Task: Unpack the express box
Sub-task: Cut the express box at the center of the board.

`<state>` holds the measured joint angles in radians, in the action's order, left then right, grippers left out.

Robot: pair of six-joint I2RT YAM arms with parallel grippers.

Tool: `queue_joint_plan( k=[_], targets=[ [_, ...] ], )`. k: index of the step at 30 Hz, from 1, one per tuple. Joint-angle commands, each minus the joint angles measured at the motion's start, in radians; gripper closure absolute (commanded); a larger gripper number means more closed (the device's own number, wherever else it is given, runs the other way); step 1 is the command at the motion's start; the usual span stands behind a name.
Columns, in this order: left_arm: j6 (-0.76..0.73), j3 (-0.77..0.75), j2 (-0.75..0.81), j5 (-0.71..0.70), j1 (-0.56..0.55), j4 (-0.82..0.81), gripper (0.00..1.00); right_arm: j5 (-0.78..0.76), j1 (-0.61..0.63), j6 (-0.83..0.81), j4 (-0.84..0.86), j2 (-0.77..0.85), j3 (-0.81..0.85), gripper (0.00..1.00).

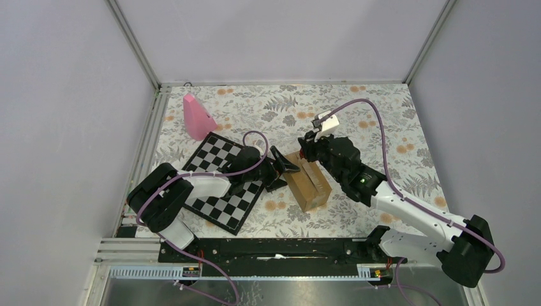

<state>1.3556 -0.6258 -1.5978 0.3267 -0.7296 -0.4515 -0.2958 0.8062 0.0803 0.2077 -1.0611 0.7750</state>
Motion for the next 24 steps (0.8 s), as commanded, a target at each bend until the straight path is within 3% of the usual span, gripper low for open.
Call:
queue_joint_plan(
  k=[1,9,24],
  targets=[
    [-0.029,0.019,-0.037,-0.135,0.012,0.161,0.01,-0.008,0.011,-0.002,0.039,0.013,0.019,1.0],
    [-0.029,0.021,-0.039,-0.132,0.012,0.159,0.01,-0.015,0.011,0.02,0.073,0.019,-0.058,1.0],
    [-0.027,0.026,-0.038,-0.133,0.012,0.156,0.01,-0.008,0.011,0.016,0.085,0.031,-0.037,1.0]
  ],
)
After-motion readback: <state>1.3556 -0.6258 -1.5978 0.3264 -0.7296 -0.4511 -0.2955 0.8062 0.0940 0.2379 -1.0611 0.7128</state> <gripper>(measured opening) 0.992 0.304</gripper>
